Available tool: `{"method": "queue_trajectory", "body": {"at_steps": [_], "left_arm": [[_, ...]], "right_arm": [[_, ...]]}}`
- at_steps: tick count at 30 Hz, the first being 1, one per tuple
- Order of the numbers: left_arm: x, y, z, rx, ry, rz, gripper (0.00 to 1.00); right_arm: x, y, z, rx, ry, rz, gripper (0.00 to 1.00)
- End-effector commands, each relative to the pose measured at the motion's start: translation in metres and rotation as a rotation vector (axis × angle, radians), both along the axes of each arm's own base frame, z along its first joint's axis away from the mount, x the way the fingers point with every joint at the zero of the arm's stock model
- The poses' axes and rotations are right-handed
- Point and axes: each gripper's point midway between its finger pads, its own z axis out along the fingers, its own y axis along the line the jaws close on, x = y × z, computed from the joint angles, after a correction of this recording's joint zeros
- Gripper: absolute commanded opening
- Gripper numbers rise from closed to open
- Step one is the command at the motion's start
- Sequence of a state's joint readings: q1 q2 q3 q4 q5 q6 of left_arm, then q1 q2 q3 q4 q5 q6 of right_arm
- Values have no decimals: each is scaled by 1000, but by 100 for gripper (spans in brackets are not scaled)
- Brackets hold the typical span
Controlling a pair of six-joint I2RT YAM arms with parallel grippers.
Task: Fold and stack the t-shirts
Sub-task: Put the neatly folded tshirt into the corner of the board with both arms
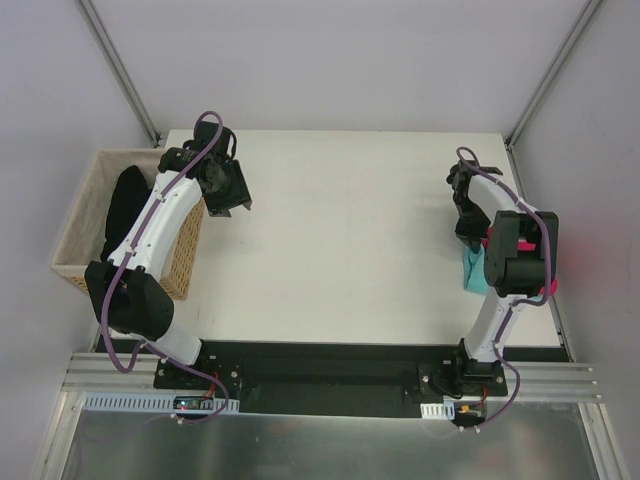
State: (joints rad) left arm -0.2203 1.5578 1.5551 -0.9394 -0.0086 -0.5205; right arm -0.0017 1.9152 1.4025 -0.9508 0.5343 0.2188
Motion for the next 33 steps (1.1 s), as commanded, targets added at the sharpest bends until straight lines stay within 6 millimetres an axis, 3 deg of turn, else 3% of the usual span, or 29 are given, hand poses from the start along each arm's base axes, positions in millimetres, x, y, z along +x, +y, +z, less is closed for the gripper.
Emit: {"method": "queue_trajectory", "body": {"at_steps": [1, 6, 7, 8, 15, 19, 26, 27, 28, 31, 33], "left_arm": [[1, 6, 1, 2, -10, 32, 50], [-3, 9, 1, 13, -13, 43, 50], [-3, 10, -1, 18, -9, 46, 50], [-3, 10, -1, 18, -9, 46, 50], [0, 10, 9, 17, -40, 37, 50], [0, 17, 20, 46, -84, 38, 46], [-2, 24, 32, 76, -126, 38, 52], [-2, 25, 35, 79, -139, 40, 54], [-2, 26, 37, 83, -145, 38, 57], [-3, 31, 48, 104, -182, 38, 61], [-4, 35, 56, 122, -208, 43, 63]], "right_arm": [[16, 23, 11, 14, -2, 66, 8], [29, 43, 15, 30, -10, 114, 17], [39, 65, 21, 47, -23, 156, 29], [46, 72, 28, 52, -47, 169, 31], [70, 121, 64, 78, -147, 290, 36], [82, 138, 88, 116, -259, 335, 36], [92, 158, 146, 202, -482, 412, 38], [90, 161, 162, 220, -535, 435, 41], [94, 165, 164, 225, -567, 468, 48], [94, 172, 189, 261, -671, 524, 55], [92, 177, 194, 282, -687, 560, 57]]}}
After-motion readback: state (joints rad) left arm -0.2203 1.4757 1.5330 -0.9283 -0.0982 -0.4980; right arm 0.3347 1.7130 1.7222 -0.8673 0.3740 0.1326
